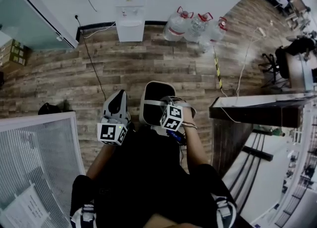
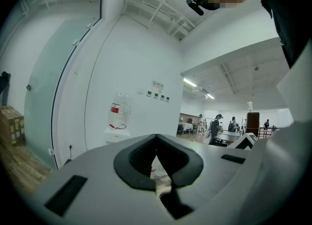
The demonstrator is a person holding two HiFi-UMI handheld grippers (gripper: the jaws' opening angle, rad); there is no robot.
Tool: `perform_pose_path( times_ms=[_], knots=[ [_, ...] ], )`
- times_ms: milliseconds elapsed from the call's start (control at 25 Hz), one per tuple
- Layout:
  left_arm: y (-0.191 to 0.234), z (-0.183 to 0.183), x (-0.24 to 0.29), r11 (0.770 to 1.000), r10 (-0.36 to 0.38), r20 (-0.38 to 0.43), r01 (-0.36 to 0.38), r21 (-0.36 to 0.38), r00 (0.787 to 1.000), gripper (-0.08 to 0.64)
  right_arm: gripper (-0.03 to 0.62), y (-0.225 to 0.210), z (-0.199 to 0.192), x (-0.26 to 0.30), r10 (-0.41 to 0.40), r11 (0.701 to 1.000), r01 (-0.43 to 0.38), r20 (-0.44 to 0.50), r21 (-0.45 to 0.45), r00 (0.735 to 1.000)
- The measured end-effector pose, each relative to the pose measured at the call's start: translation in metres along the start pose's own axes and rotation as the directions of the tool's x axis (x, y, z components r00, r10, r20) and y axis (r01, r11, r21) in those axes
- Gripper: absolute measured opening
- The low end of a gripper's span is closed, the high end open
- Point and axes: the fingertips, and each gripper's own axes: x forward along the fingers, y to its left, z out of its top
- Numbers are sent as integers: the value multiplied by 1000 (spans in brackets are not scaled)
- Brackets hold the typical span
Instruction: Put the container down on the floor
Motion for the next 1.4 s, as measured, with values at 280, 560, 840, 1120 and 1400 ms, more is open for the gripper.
perform_pose_path(
  times_ms=[280,560,840,1120,1400],
  knots=[
    [-16,8,3,999,49,36,-50,8,998,32,34,-1,-15,-3,0,1000,0,19,8,1000],
    [-22,4,-7,992,128,45,-128,0,991,32,34,-7,-33,7,17,999,-17,18,-31,1000],
    [-13,-16,16,991,134,-5,-134,-28,991,32,34,-23,-41,18,31,999,-30,3,-18,1000],
    [9,-26,79,995,88,-22,-89,-46,996,32,34,-59,-49,38,39,999,-39,-17,7,999],
    [51,-12,159,998,29,-23,-30,-52,999,32,34,-121,-38,61,33,999,-32,-36,17,999]
  ],
)
